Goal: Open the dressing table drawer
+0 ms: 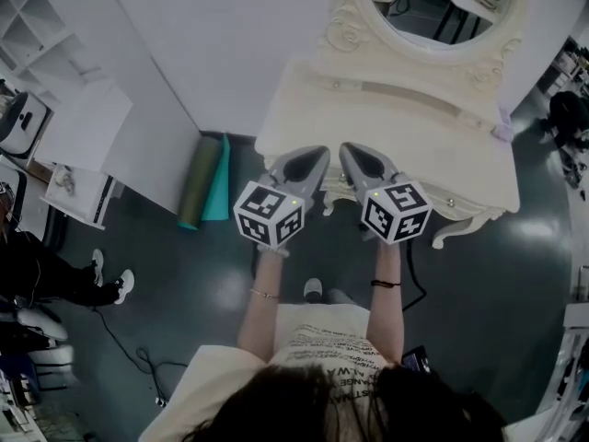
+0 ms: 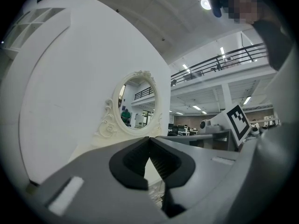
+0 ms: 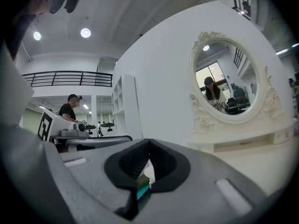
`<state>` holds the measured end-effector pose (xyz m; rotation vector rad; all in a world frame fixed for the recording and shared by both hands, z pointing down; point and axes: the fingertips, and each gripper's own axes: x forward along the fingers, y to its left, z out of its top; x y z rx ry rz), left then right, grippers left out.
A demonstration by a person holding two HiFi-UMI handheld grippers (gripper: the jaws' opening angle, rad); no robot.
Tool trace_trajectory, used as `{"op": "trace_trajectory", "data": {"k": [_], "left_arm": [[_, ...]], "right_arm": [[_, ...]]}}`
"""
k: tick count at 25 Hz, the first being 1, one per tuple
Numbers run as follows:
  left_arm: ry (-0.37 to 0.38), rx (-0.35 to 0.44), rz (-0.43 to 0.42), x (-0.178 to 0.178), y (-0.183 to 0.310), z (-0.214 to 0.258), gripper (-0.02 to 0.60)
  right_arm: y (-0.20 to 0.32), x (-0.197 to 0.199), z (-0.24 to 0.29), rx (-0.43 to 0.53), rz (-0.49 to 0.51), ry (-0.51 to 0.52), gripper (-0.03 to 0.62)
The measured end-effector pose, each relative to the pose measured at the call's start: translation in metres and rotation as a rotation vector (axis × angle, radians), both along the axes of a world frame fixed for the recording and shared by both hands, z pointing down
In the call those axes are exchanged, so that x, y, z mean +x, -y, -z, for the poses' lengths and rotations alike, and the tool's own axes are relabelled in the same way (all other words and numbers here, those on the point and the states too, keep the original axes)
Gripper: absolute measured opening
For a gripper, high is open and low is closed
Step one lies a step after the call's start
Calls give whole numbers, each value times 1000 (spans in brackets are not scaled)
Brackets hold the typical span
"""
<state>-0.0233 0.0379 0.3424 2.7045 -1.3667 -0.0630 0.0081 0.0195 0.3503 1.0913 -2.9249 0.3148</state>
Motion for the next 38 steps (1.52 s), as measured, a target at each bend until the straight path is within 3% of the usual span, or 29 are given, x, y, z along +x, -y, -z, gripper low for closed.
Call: {"op": "trace_trajectory", "data": {"k": [11,27,38], "left_arm": [[-11,-21,17,-12,33,-10,-6],[-46,-78,63,-14,163,-32,-6],[-48,-126,97,-18,218,-52,-6]], "right_arm": [[36,-6,-11,-22,-4,-2,2],[172,-17,-45,-91,55,-105,2],[228,-22,-62,-130,83,-127,2]]}}
